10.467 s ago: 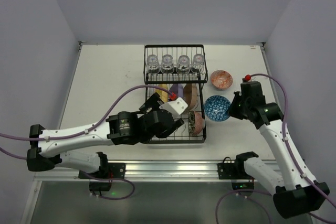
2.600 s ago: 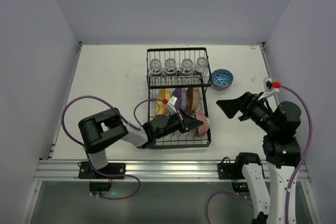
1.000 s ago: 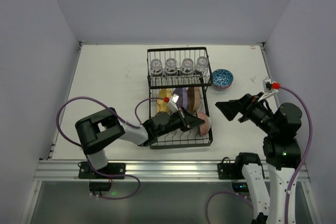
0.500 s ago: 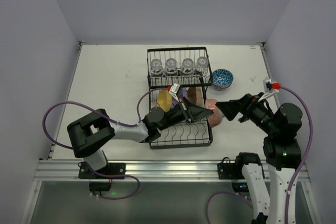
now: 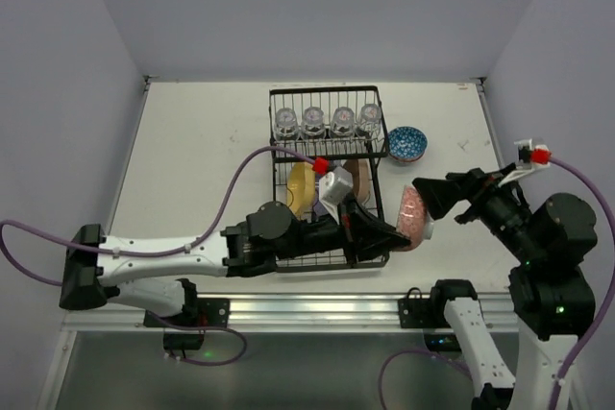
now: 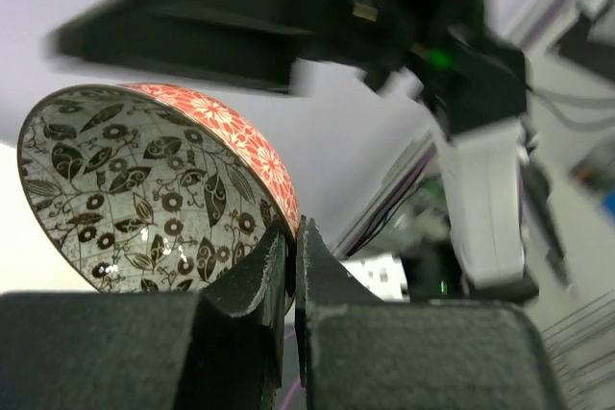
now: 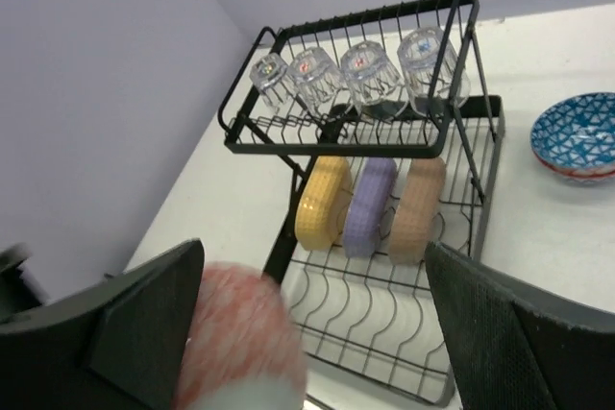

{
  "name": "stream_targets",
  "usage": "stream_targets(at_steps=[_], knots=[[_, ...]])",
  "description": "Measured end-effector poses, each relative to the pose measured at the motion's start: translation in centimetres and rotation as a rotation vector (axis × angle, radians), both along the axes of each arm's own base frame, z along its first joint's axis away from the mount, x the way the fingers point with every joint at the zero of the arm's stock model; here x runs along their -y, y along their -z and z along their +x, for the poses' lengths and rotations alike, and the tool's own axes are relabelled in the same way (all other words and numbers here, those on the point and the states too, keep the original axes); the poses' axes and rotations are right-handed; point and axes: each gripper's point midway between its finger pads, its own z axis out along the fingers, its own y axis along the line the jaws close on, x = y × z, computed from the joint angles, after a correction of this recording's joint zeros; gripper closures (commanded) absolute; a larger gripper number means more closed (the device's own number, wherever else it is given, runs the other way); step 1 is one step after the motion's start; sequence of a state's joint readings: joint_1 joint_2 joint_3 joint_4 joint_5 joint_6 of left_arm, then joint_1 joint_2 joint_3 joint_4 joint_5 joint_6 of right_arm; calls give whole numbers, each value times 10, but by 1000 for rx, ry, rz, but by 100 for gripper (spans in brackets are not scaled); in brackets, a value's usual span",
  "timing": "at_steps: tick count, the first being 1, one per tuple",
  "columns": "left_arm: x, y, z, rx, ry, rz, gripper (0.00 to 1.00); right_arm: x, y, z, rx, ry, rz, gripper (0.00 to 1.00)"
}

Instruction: Unload the mixed dishes from the dish rack

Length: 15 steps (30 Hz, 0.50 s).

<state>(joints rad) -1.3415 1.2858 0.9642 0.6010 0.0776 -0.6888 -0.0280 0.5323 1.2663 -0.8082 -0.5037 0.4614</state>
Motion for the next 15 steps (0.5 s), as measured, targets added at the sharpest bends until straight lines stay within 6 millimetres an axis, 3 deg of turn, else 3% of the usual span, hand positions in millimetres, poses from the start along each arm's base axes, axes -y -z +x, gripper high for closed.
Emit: stream_targets(at_steps=[2,4,5,8,12,15], knots=[[2,-17,-23,112,-9,89,100,-6,5,8,-55,-46,-20,6],[2,-8,-28,189,-40,218,100,-16,16,16,-127,-113,-43,9],[1,6,-27,223,-64,310,100,-22,22,20,-167,-145,-55,9],[-6,74,-21,325,-131,640,100,-36,44,26,-274,-225,-95,10],[-43,181,-36,472,-70,1078,100,-45,65,24,-361,-273,-139,12],[-74,218,-50,581,12,1258,100,-49,72,14,-376,-299,-172,16]])
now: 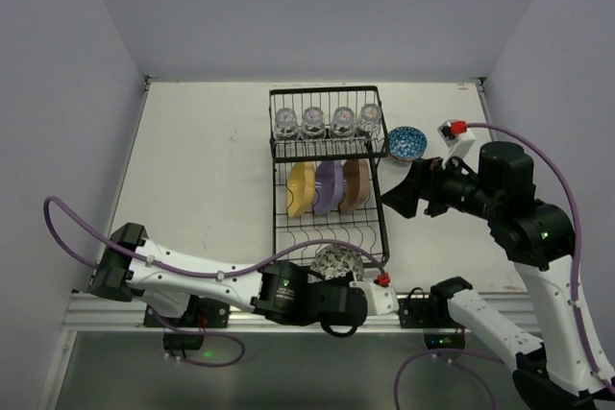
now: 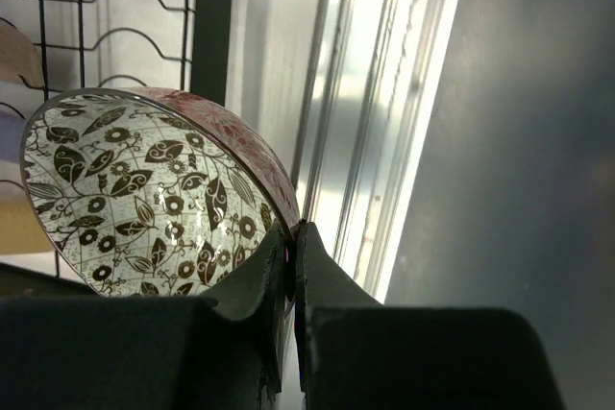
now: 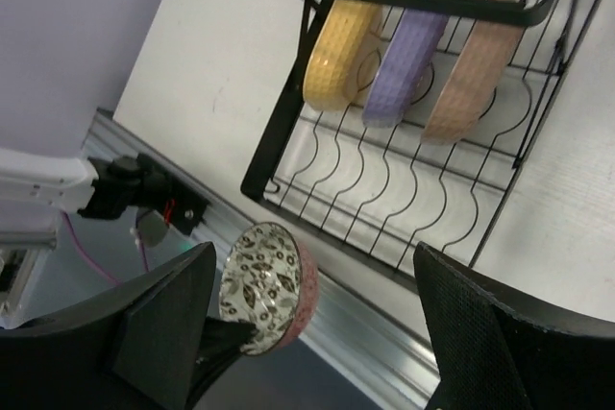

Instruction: Unload the mixed dishes from the dish rack

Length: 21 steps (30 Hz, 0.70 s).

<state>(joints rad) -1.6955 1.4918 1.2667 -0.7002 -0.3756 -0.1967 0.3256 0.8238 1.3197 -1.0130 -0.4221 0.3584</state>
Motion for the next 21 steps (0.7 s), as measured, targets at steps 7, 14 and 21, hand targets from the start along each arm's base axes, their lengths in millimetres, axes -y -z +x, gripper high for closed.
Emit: stream_targets(at_steps=[7,14,21], knots=[[-24,11,-18,70,123,143,100,-25,59,-29,-147,-149,-149,25],[-32,16,-20,71,192,203,100,-60,115,-64,-279,-326,-355,37],[-31,14,-21,74,203,200,100,-76,138,-74,-322,-369,-450,53]])
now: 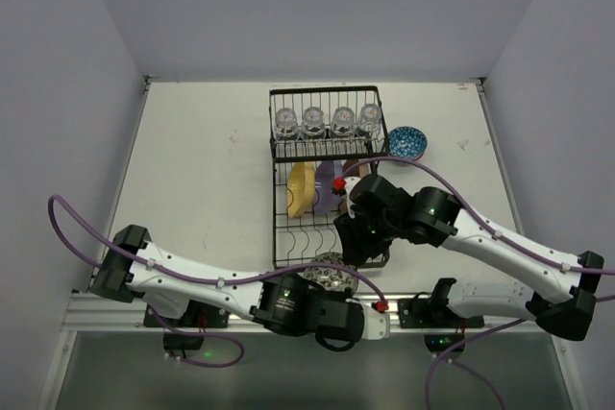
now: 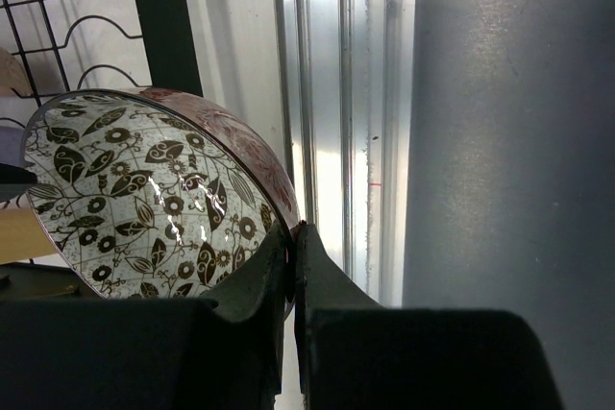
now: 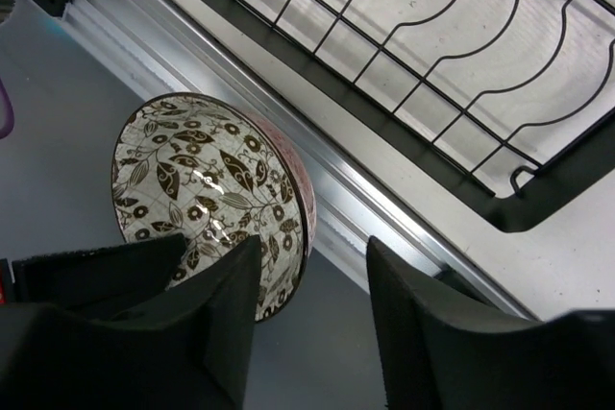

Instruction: Unload the mixed dishes from the dish rack

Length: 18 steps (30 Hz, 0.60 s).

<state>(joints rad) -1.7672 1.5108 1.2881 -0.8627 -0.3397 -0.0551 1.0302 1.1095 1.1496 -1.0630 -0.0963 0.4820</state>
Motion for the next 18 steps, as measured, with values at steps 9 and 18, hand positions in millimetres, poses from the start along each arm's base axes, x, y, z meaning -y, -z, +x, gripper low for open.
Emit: stream_targets(at_steps=[9,18], knots=[[-4,-9,14,4,-10,-23,100,-10,25,-1,-41,-6,-54,76],[-1,-12,32,27,-27,-46,1,-7,35,10,-14,43,-107,100]])
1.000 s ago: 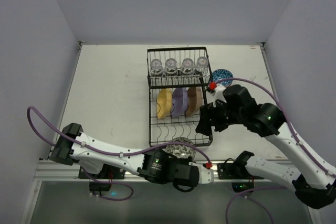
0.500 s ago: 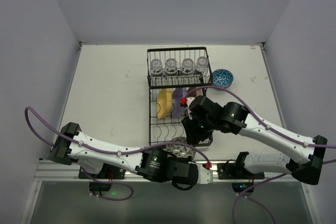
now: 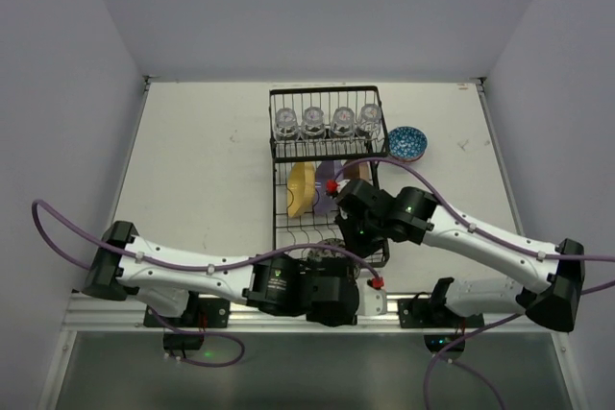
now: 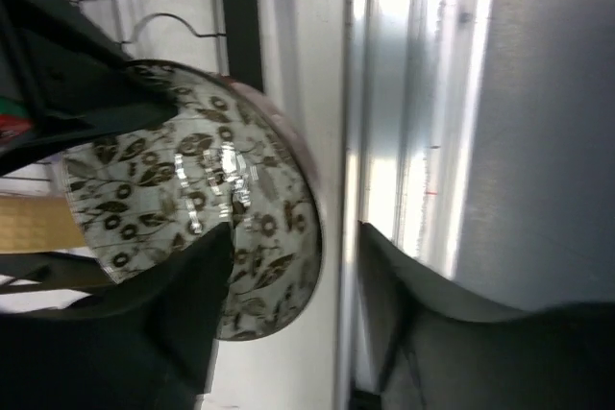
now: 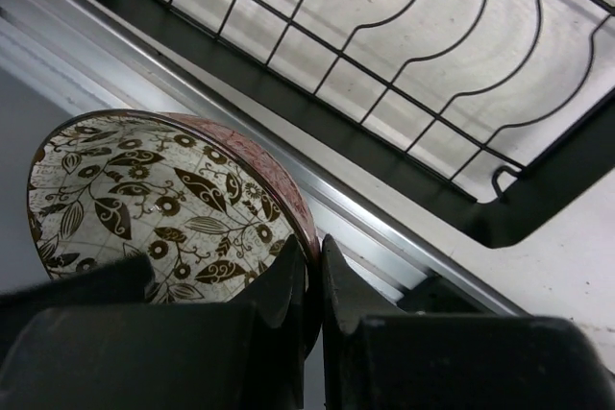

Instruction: Unload the mixed dishes from the dish rack

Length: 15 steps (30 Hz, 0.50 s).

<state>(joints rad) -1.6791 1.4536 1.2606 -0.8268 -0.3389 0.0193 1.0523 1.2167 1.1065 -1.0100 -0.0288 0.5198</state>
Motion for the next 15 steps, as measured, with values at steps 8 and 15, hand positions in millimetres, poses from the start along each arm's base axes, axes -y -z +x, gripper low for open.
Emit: stream_targets(at_steps=[8,15], knots=[[-9,-31,55,99,-185,-135,0,64,13,41,33,342,42,100],[-46,-90,154,195,-576,-341,0,133,15,72,97,684,49,100]])
